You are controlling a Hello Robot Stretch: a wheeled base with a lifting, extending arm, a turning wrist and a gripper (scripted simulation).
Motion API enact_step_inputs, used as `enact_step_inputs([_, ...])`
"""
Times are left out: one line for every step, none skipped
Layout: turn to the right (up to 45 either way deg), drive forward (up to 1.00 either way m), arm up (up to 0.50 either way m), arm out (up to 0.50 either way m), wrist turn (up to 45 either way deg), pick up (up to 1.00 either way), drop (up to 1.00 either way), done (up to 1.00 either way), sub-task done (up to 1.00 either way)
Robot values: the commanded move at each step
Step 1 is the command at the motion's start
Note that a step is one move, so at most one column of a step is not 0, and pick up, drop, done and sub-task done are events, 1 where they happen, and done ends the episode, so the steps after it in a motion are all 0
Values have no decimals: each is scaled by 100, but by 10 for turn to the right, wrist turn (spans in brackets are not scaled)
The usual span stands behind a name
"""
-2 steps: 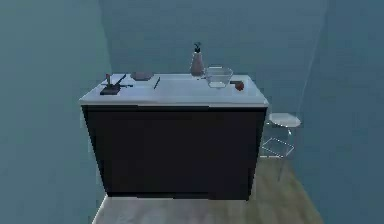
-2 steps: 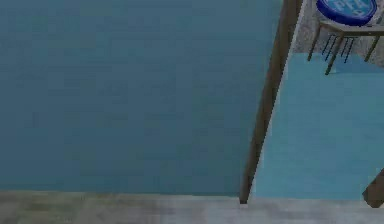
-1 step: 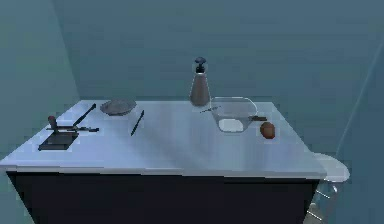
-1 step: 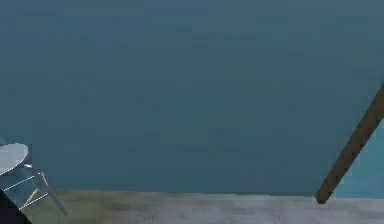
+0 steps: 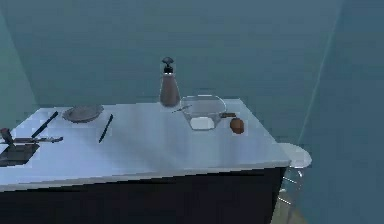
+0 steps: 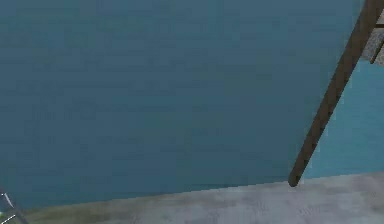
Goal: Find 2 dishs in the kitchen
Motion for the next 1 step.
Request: enact_step_inputs([0,0,0,0,0,0,0,0,100])
